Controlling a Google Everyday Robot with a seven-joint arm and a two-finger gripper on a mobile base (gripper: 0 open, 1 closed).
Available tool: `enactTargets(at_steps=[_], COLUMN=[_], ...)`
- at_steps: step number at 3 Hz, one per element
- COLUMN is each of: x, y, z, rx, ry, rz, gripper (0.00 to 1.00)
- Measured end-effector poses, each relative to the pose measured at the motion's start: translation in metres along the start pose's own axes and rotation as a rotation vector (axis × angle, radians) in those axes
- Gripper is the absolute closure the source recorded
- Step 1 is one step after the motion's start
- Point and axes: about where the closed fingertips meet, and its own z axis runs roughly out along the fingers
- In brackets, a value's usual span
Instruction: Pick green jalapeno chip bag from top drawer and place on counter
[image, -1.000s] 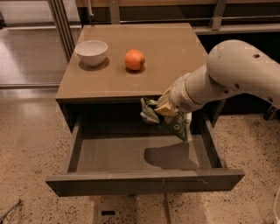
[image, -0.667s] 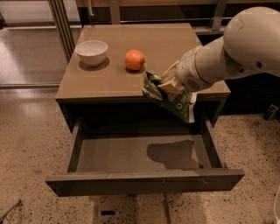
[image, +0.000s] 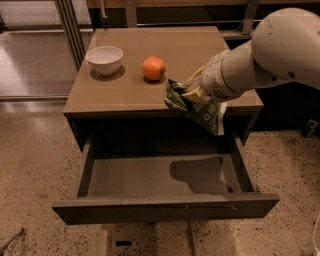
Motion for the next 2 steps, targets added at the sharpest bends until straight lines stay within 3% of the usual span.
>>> enactTargets(at_steps=[2], x=[0.014], y=[-0.086], z=[0.021], rx=[0.147], ry=[0.029], rz=[-0.061], gripper=[1.00])
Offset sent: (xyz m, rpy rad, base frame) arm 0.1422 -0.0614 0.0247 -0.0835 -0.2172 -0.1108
